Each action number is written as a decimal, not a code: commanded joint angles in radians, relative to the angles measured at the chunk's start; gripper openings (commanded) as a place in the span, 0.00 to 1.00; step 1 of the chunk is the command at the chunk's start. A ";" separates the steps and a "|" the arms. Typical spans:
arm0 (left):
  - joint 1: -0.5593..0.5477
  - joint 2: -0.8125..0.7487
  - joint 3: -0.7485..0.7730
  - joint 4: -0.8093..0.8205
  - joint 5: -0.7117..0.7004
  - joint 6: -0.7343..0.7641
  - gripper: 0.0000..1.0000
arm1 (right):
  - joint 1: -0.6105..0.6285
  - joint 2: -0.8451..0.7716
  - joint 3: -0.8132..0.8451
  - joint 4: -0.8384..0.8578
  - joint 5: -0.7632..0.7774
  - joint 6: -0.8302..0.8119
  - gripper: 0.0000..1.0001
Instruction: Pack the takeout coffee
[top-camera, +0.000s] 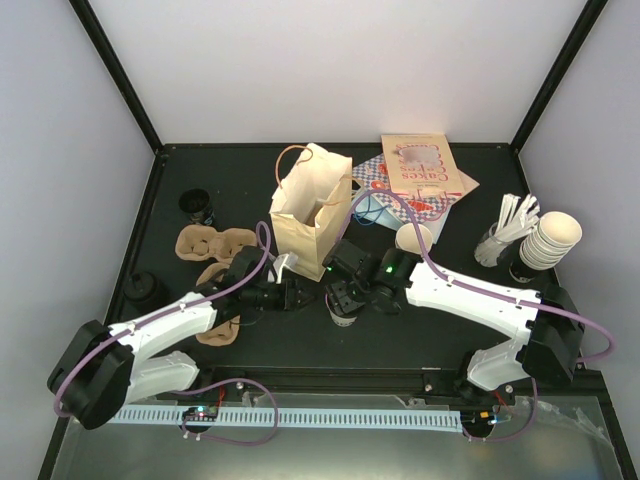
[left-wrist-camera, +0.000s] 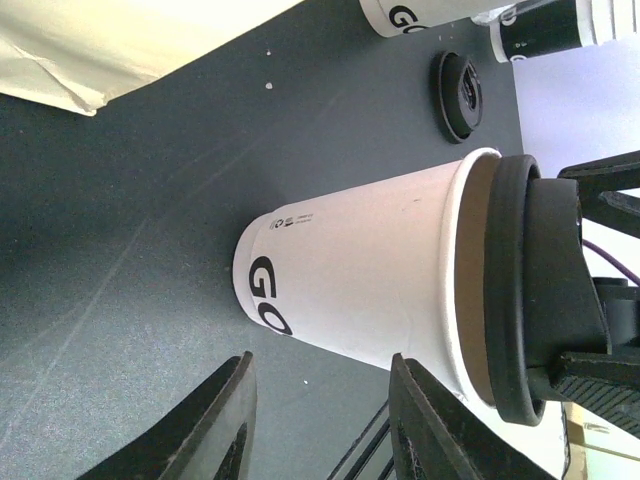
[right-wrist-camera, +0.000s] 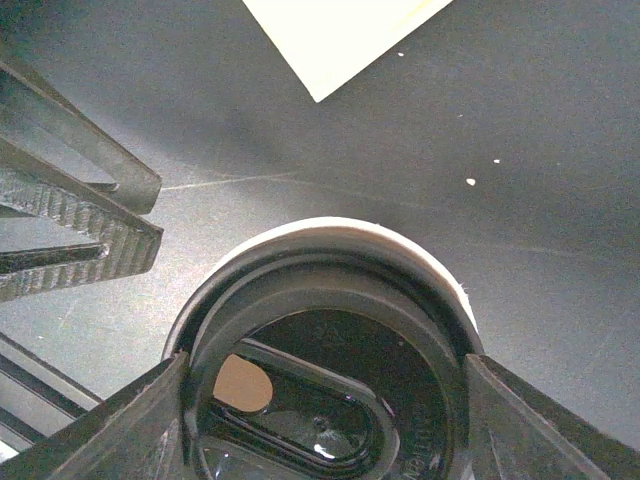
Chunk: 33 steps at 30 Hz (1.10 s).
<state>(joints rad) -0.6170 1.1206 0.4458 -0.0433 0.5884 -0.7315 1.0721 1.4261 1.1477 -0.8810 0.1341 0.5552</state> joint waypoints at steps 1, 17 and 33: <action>-0.009 -0.001 0.005 0.043 0.014 -0.002 0.39 | 0.008 0.013 0.018 -0.002 0.048 0.002 0.72; -0.009 -0.006 0.008 0.041 0.007 -0.001 0.38 | 0.009 -0.079 -0.004 0.050 0.111 0.018 0.68; -0.010 -0.005 0.019 0.025 -0.003 0.009 0.38 | 0.009 -0.103 -0.037 0.053 0.123 -0.008 0.69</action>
<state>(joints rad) -0.6178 1.1187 0.4458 -0.0360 0.5873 -0.7334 1.0760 1.3098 1.0916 -0.8265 0.2611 0.5697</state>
